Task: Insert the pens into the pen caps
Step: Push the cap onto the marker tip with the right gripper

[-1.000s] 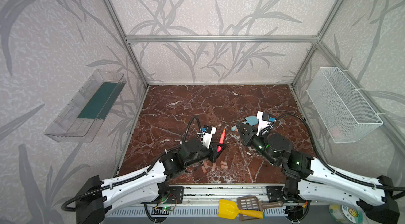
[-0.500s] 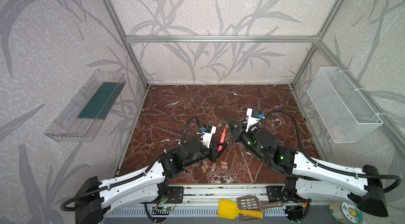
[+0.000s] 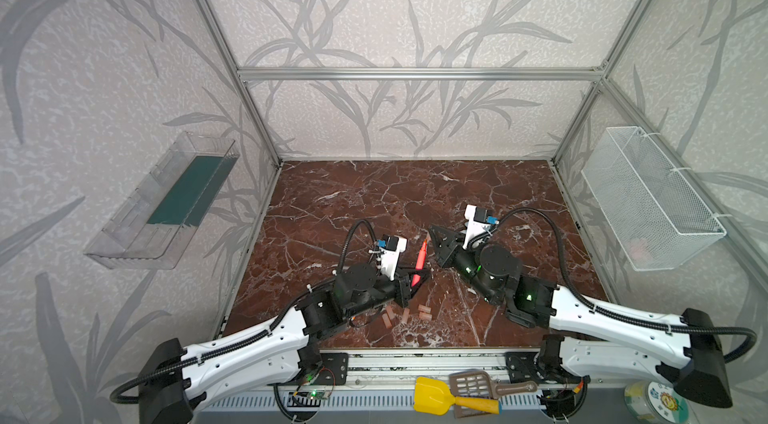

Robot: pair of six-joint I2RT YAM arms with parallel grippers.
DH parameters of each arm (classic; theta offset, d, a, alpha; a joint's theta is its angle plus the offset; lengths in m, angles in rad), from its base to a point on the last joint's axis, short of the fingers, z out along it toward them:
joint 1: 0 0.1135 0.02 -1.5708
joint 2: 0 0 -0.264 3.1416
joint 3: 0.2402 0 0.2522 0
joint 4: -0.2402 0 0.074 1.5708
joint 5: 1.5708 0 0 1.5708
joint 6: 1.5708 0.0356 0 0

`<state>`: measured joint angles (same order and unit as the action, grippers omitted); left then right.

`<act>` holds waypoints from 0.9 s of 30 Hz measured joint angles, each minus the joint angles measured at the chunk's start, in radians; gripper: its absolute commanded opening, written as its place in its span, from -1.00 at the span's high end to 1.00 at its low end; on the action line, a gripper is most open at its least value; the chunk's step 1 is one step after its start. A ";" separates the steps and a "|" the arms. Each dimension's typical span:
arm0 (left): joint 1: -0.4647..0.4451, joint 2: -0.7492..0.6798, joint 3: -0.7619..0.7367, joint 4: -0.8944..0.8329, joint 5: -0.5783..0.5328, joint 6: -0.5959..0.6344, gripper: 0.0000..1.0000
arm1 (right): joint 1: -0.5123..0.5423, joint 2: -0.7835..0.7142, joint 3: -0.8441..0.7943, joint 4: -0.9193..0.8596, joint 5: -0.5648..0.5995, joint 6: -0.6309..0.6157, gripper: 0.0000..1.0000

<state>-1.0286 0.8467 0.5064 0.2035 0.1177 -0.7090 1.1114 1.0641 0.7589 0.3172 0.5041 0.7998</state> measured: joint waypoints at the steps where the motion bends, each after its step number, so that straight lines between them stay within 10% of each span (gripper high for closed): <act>1: 0.000 0.000 0.000 0.000 0.000 0.000 1.00 | -0.001 0.003 0.000 0.002 0.001 0.000 0.85; 27: -0.006 0.002 0.000 0.007 -0.039 0.006 1.00 | -0.009 0.013 -0.023 0.022 -0.068 0.056 0.91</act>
<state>-1.0344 0.8486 0.5064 0.2104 0.0788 -0.7029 1.1023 1.0771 0.7357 0.3389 0.4366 0.8555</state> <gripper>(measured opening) 0.170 0.155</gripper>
